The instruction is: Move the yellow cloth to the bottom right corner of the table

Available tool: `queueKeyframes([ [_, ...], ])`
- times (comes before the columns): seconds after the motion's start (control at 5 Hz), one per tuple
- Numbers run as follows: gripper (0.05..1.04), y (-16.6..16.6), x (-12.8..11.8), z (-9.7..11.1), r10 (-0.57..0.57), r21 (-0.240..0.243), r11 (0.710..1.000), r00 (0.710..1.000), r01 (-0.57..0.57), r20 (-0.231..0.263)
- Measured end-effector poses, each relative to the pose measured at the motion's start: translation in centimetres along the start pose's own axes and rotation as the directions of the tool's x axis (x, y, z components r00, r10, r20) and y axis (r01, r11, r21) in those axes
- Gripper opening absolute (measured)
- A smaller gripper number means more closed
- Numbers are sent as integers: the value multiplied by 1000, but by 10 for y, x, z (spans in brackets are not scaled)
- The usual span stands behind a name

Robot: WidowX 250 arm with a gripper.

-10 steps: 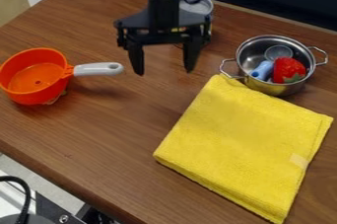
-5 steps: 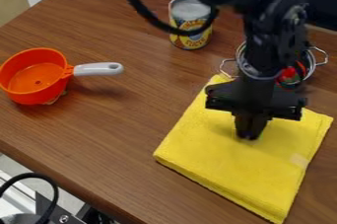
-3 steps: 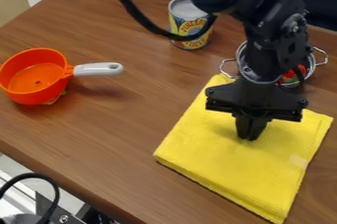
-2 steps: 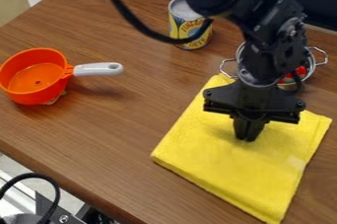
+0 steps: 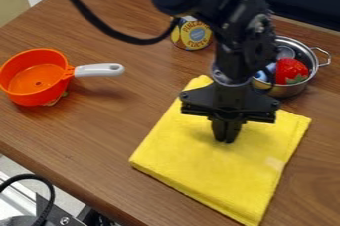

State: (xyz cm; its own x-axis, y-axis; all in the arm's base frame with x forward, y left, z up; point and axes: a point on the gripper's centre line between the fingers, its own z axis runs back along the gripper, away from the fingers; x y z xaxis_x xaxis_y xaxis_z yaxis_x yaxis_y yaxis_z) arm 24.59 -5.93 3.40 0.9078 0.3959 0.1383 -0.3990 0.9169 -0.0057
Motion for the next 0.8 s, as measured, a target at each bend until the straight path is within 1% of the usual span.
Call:
queueKeyframes([
  [0.2,52,16,1,0,5,22,1000,1000,-5,5],
  [0.4,52,33,3,0,13,17,1000,1000,-13,27],
  [0.6,52,54,3,-1,-1,19,1000,999,0,37],
  [0.8,52,74,4,-2,26,18,999,998,-27,53],
])
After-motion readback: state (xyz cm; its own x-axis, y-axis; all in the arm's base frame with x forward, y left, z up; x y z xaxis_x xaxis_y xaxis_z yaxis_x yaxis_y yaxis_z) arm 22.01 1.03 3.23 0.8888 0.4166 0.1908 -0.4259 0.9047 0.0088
